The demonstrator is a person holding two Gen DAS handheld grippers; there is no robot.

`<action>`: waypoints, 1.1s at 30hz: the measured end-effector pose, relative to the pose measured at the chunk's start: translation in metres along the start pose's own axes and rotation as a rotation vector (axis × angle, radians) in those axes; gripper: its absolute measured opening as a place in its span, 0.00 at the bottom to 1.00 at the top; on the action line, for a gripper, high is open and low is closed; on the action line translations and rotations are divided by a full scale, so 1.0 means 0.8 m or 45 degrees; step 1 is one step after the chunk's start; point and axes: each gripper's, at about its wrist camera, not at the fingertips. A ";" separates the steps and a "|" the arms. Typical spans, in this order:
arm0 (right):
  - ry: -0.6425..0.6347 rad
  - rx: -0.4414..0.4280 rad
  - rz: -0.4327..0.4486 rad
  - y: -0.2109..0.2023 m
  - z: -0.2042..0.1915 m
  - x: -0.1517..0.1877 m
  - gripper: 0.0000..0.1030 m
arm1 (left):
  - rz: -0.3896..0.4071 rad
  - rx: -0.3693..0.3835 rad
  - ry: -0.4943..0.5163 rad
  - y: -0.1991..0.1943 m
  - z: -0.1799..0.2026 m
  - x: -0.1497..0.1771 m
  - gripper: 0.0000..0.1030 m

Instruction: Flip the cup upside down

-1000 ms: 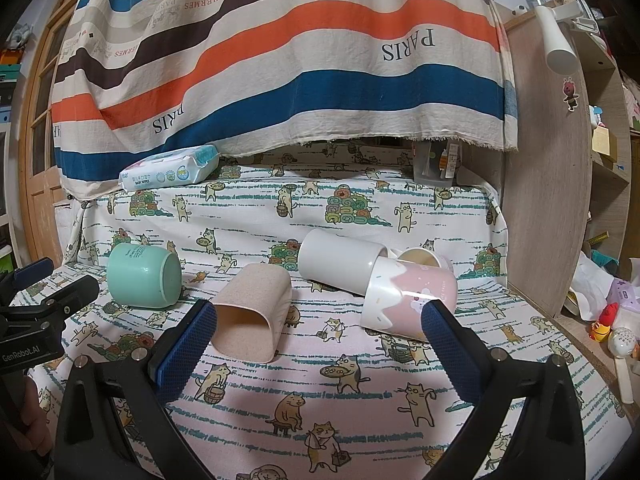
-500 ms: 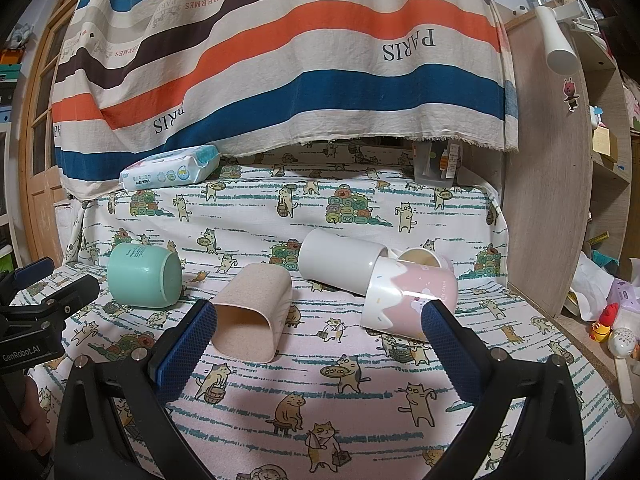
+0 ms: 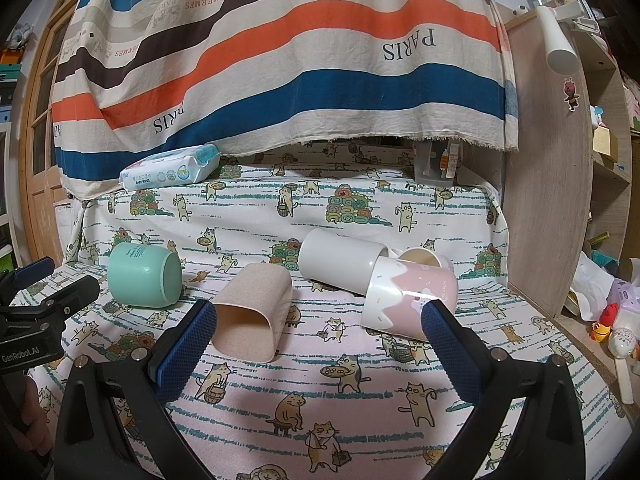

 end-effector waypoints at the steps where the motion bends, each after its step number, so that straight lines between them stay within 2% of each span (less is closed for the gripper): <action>1: 0.000 0.000 0.001 0.000 0.000 0.000 1.00 | 0.001 0.000 0.000 0.000 0.000 0.002 1.00; 33: -0.001 0.000 0.000 0.000 0.000 0.000 1.00 | 0.002 0.004 0.005 0.002 0.006 0.008 1.00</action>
Point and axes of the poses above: each gripper's, at about its wrist camera, not at the fingertips, and y roughly the way its jaws point, z to its right, x to its underside, and after that the axes turned 3 degrees about -x, right-handed
